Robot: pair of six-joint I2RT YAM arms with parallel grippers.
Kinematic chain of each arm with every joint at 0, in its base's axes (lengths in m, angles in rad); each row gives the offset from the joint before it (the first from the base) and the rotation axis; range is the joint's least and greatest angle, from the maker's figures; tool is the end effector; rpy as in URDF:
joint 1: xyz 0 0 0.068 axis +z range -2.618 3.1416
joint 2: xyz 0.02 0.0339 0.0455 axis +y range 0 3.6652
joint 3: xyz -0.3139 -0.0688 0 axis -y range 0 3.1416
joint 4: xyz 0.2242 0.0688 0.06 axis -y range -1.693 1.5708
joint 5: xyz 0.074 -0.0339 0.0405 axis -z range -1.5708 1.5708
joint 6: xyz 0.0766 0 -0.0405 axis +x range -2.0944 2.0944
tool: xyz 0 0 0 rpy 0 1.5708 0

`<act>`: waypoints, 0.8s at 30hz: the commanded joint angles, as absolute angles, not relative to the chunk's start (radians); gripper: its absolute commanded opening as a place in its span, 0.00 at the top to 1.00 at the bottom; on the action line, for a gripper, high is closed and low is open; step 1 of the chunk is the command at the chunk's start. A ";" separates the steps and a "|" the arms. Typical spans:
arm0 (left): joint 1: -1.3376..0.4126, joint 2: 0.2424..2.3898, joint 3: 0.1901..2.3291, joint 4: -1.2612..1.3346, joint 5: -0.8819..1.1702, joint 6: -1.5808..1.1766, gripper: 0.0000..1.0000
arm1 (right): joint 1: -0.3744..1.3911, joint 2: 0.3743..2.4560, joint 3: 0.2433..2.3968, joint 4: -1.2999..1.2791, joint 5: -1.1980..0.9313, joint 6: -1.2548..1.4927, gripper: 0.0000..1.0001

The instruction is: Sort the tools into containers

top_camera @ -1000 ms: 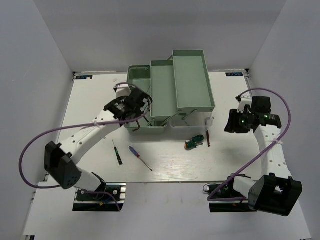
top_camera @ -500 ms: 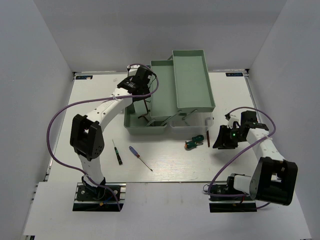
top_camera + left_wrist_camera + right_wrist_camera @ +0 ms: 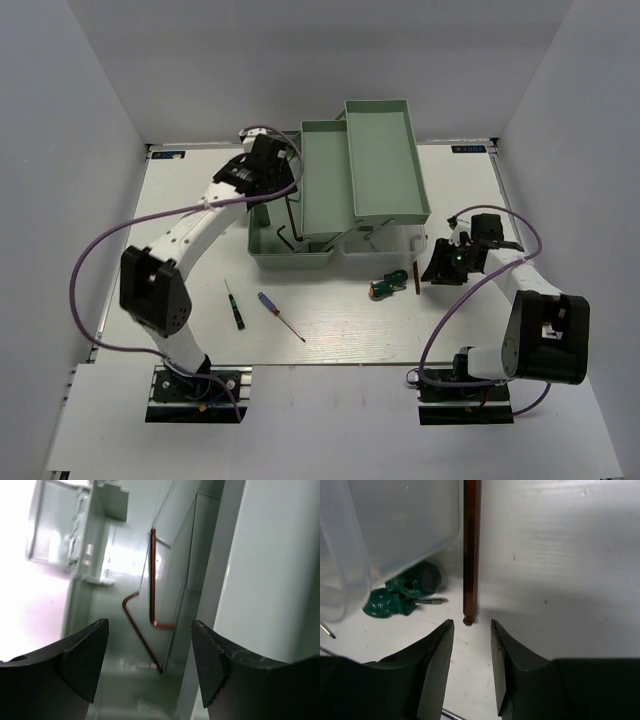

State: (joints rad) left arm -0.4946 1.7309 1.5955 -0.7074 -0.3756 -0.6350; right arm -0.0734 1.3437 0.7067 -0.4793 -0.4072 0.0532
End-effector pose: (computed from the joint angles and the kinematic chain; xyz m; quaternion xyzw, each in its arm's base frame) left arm 0.3627 -0.1637 0.3441 -0.1307 0.9111 -0.0398 0.3888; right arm 0.2302 0.0135 0.2045 0.0149 0.9551 0.1948 0.2226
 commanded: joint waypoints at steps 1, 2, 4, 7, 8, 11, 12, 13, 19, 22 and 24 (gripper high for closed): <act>-0.494 1.530 1.527 -0.699 -0.354 -0.624 0.22 | -0.035 1.365 0.723 -0.367 -0.347 0.100 0.58; -0.494 1.501 1.505 -0.699 -0.354 -0.636 0.22 | -0.031 1.376 0.730 -0.344 -0.341 0.106 0.58; -0.494 1.424 1.445 -0.709 -0.345 -0.659 0.22 | -0.012 1.394 0.745 -0.337 -0.330 0.129 0.58; -0.494 1.358 1.379 -0.741 -0.345 -0.672 0.21 | 0.029 1.422 0.753 -0.311 -0.296 0.158 0.58; -0.494 1.338 1.352 -0.741 -0.354 -0.684 0.21 | 0.035 1.440 0.756 -0.293 -0.261 0.169 0.58; -0.494 1.267 1.310 -0.784 -0.363 -0.710 0.21 | 0.046 1.451 0.756 -0.267 -0.200 0.215 0.58; -0.494 1.238 1.301 -0.804 -0.364 -0.724 0.21 | 0.048 1.459 0.756 -0.261 -0.193 0.222 0.58; -0.494 1.224 1.283 -0.813 -0.364 -0.724 0.21 | 0.058 1.465 0.755 -0.255 -0.186 0.235 0.58; -0.494 1.143 1.215 -0.841 -0.374 -0.772 0.21 | 0.103 1.459 0.742 -0.223 -0.155 0.265 0.60; -0.494 1.118 1.204 -0.853 -0.383 -0.791 0.21 | 0.129 1.459 0.733 -0.215 -0.094 0.285 0.60; -0.494 1.108 1.195 -0.853 -0.383 -0.801 0.21 | 0.146 1.459 0.726 -0.210 -0.075 0.310 0.61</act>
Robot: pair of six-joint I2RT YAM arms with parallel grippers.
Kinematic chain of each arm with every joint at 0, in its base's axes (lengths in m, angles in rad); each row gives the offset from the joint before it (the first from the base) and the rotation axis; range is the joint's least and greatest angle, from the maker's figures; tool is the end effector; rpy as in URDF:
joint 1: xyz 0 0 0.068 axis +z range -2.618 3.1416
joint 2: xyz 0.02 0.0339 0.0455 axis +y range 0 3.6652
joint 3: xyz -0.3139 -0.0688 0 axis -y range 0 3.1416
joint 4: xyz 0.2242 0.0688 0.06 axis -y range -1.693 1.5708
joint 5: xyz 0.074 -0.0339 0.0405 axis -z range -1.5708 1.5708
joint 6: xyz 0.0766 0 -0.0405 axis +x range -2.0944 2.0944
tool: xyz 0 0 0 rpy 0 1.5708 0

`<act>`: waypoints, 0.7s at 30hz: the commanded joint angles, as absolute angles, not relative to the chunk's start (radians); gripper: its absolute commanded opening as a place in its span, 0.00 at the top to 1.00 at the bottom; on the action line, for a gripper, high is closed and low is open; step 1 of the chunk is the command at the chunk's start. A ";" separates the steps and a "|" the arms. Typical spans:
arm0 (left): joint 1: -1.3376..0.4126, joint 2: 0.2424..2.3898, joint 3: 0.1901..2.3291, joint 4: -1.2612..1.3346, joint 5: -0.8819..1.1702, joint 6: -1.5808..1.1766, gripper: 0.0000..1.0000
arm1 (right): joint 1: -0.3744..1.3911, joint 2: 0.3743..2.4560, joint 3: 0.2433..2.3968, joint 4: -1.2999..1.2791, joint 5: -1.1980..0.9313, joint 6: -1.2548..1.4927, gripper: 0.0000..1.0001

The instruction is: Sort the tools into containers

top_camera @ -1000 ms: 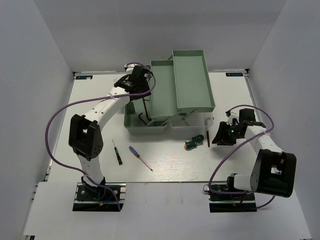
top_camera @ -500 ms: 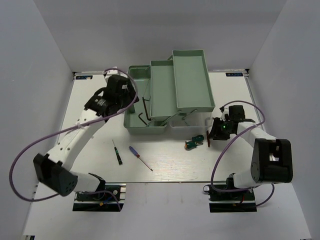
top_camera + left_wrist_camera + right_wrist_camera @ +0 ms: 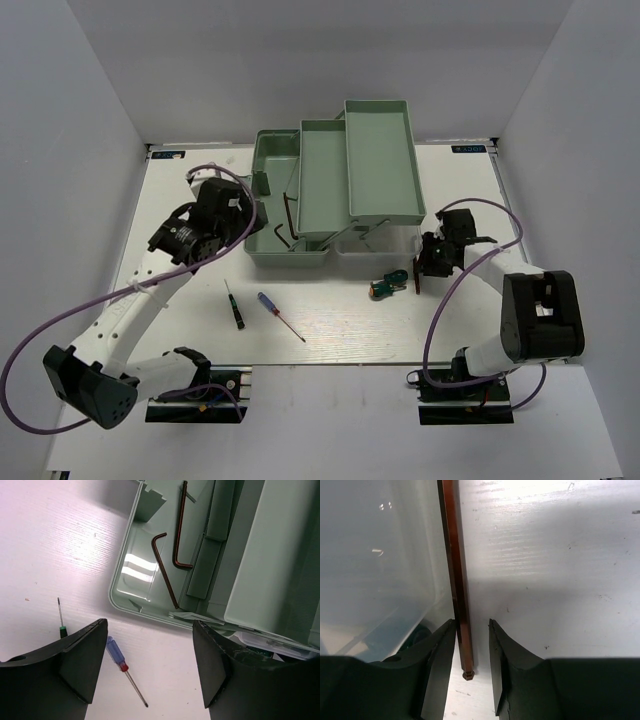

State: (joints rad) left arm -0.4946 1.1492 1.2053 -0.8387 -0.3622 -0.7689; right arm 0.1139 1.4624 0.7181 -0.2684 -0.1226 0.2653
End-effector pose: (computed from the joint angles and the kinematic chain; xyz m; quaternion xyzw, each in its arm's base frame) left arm 0.2024 -0.0783 0.3697 -0.1927 0.8903 -0.0888 0.4030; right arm 0.2682 0.0401 0.1905 0.0557 0.9580 0.1097 0.2589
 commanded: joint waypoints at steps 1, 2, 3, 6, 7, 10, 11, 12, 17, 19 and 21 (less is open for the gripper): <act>-0.494 1.108 1.195 -0.864 -0.383 -0.801 0.21 | 0.149 1.462 0.713 -0.216 -0.055 0.319 0.61; -0.494 1.108 1.195 -0.864 -0.383 -0.801 0.21 | 0.150 1.465 0.710 -0.219 -0.057 0.342 0.61; -0.494 1.108 1.195 -0.864 -0.383 -0.801 0.21 | 0.155 1.465 0.707 -0.225 -0.055 0.348 0.61; -0.494 1.089 1.195 -0.873 -0.393 -0.810 0.21 | 0.164 1.462 0.693 -0.244 -0.034 0.374 0.62; -0.494 1.089 1.184 -0.873 -0.393 -0.810 0.21 | 0.169 1.465 0.683 -0.247 -0.011 0.383 0.62; -0.494 1.089 1.184 -0.882 -0.393 -0.819 0.21 | 0.161 1.468 0.672 -0.259 0.043 0.403 0.64; -0.494 1.089 1.184 -0.882 -0.393 -0.819 0.21 | 0.164 1.471 0.664 -0.259 0.051 0.408 0.64; -0.494 1.089 1.184 -0.882 -0.393 -0.819 0.21 | 0.161 1.473 0.661 -0.264 0.083 0.416 0.64; -0.494 1.080 1.184 -0.891 -0.393 -0.828 0.21 | 0.161 1.476 0.634 -0.262 0.124 0.436 0.67; -0.494 1.080 1.184 -0.900 -0.393 -0.828 0.21 | 0.160 1.473 0.627 -0.271 0.162 0.443 0.70; -0.494 1.080 1.184 -0.900 -0.402 -0.828 0.21 | 0.155 1.468 0.633 -0.299 0.184 0.445 0.74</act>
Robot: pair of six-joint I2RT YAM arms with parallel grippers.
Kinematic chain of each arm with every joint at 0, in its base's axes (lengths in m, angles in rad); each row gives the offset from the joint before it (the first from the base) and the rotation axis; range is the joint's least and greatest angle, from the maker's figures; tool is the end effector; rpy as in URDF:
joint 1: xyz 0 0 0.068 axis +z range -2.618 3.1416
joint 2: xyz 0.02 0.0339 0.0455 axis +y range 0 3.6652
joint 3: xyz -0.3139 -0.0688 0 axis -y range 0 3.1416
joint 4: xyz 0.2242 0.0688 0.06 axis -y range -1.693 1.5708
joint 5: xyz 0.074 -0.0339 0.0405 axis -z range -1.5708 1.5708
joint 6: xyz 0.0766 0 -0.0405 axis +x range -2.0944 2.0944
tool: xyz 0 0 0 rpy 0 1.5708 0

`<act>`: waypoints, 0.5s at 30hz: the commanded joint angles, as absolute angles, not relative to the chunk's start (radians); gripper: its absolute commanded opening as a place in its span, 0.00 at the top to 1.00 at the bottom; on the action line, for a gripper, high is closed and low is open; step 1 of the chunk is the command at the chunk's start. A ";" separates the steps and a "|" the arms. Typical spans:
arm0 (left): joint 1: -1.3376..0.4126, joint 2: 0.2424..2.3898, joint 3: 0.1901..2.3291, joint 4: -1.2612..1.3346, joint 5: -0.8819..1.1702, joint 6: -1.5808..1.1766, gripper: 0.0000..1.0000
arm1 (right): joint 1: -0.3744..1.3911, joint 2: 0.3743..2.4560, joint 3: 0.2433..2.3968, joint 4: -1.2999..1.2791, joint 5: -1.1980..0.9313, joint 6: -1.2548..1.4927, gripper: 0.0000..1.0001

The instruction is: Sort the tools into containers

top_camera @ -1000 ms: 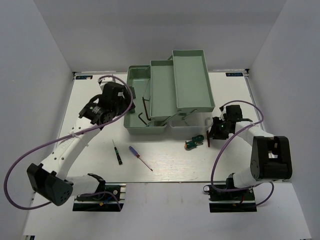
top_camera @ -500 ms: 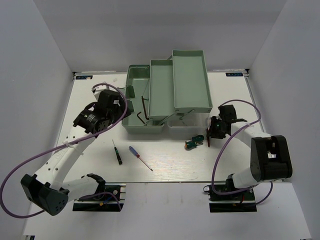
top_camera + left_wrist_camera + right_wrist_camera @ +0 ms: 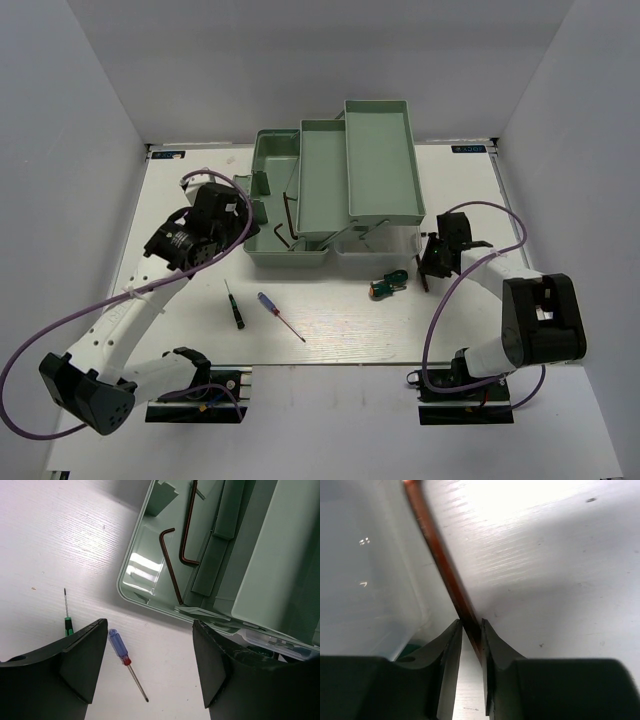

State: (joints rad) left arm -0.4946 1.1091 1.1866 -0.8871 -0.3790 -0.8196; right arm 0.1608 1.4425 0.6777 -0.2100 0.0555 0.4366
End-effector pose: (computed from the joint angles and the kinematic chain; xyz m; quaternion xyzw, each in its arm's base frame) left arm 0.1888 -0.0696 0.3666 -0.2166 0.8885 -0.0844 0.3957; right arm 0.2648 0.0387 0.1883 0.1394 0.9454 0.0610 0.2883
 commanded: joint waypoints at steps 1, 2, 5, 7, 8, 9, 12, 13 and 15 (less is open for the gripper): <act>-0.494 1.071 1.184 -0.900 -0.402 -0.828 0.21 | 0.153 1.465 0.641 -0.308 0.192 0.443 0.74; -0.494 1.071 1.184 -0.900 -0.402 -0.828 0.21 | 0.155 1.463 0.646 -0.324 0.210 0.440 0.76; -0.494 1.071 1.184 -0.910 -0.402 -0.838 0.21 | 0.149 1.462 0.669 -0.376 0.256 0.420 0.80; -0.494 1.071 1.175 -0.910 -0.402 -0.838 0.21 | 0.143 1.463 0.675 -0.403 0.273 0.403 0.81; -0.494 1.071 1.175 -0.910 -0.402 -0.838 0.21 | 0.137 1.462 0.676 -0.413 0.278 0.399 0.81; -0.494 1.071 1.175 -0.910 -0.402 -0.838 0.21 | 0.130 1.466 0.680 -0.435 0.275 0.399 0.81; -0.494 1.071 1.175 -0.910 -0.402 -0.838 0.21 | 0.117 1.465 0.683 -0.442 0.229 0.379 0.80; -0.494 1.071 1.175 -0.910 -0.402 -0.838 0.21 | 0.118 1.466 0.696 -0.449 0.218 0.368 0.78; -0.494 1.071 1.175 -0.910 -0.402 -0.838 0.21 | 0.118 1.468 0.703 -0.442 0.187 0.357 0.69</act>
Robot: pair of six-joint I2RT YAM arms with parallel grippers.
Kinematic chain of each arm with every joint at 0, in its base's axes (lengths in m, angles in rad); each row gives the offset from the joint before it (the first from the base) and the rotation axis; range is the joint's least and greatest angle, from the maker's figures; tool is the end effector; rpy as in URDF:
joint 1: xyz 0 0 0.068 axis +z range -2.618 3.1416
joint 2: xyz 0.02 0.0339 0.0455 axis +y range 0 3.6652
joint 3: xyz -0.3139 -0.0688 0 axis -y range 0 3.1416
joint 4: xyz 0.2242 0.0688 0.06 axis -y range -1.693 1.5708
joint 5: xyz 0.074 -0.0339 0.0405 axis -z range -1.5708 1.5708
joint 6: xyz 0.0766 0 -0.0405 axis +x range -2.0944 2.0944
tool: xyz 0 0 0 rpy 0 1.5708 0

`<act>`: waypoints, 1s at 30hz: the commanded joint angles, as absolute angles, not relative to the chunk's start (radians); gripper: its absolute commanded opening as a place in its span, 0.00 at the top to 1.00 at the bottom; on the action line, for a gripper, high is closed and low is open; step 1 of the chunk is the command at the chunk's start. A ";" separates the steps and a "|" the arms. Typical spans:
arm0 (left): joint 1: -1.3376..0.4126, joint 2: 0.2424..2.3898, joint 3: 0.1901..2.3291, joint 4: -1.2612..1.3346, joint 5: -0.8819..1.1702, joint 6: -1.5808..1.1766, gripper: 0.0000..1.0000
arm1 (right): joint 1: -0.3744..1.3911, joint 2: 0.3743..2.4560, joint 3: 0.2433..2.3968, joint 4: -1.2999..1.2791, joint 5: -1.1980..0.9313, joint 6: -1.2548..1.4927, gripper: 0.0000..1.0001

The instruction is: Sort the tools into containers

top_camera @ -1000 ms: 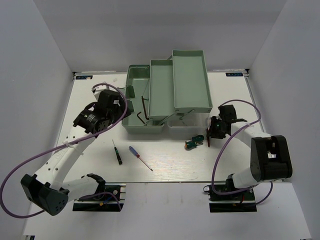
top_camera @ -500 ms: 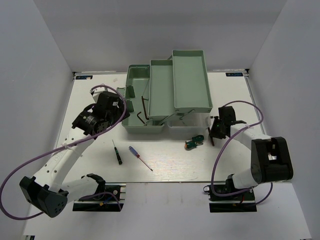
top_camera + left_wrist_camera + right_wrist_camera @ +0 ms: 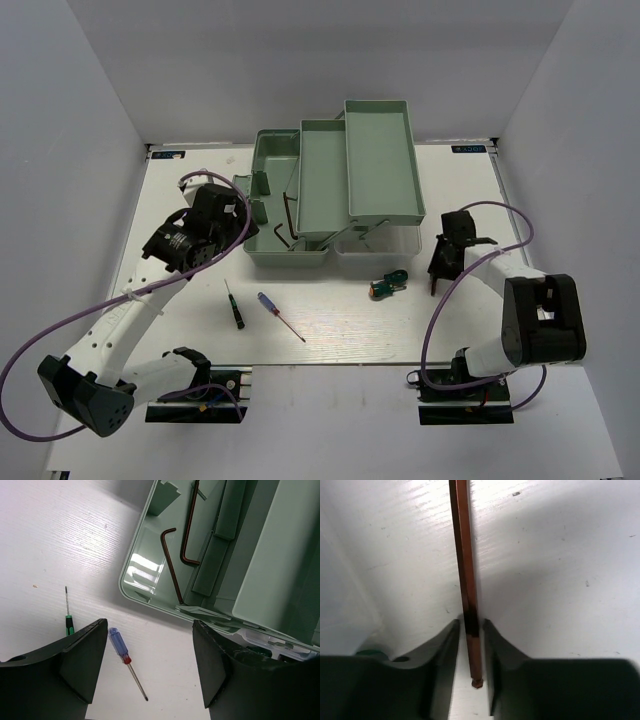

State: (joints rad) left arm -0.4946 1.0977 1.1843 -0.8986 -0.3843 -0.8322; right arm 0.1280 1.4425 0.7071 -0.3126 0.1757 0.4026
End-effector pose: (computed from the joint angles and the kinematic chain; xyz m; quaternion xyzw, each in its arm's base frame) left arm 0.1852 -0.0672 0.3669 -0.2229 0.8870 -0.0841 0.3957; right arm 0.2605 0.0200 0.1894 0.1542 0.9501 -0.0143 0.2706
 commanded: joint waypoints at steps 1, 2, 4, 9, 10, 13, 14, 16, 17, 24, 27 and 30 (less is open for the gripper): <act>-0.494 1.071 1.175 -0.910 -0.402 -0.838 0.21 | 0.115 1.470 0.718 -0.431 0.186 0.354 0.65; -0.494 1.071 1.175 -0.910 -0.402 -0.838 0.21 | 0.117 1.474 0.719 -0.420 0.186 0.336 0.57; -0.494 1.071 1.175 -0.910 -0.402 -0.838 0.21 | 0.110 1.495 0.745 -0.411 0.186 0.328 0.56; -0.494 1.062 1.175 -0.910 -0.402 -0.838 0.21 | 0.084 1.587 0.813 -0.370 0.163 0.299 0.56; -0.494 1.062 1.175 -0.910 -0.402 -0.838 0.21 | 0.081 1.598 0.822 -0.362 0.163 0.290 0.56; -0.494 1.052 1.175 -0.919 -0.402 -0.847 0.21 | 0.068 1.646 0.857 -0.333 0.167 0.278 0.58; -0.494 1.052 1.175 -0.928 -0.402 -0.847 0.21 | 0.064 1.670 0.888 -0.344 0.158 0.275 0.60; -0.494 1.043 1.175 -0.937 -0.411 -0.847 0.21 | 0.055 1.689 0.899 -0.348 0.130 0.268 0.68; -0.494 1.034 1.175 -0.937 -0.411 -0.856 0.21 | 0.054 1.695 0.913 -0.353 0.126 0.264 0.72; -0.515 1.025 1.166 -0.913 -0.341 -0.783 0.21 | 0.029 1.663 0.884 -0.374 0.060 0.247 1.00; -0.515 0.991 1.115 -0.888 -0.298 -0.758 0.21 | 0.012 1.588 0.908 -0.393 0.066 0.209 1.00; -0.515 0.971 1.066 -0.897 -0.278 -0.758 0.21 | -0.057 1.459 0.925 -0.367 0.078 0.125 1.00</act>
State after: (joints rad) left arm -0.5125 1.0077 1.1038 -0.8970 -0.3222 -0.7853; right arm -0.0078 1.6001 0.9108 -0.3653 0.0784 0.2134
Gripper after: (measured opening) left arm 0.787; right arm 0.055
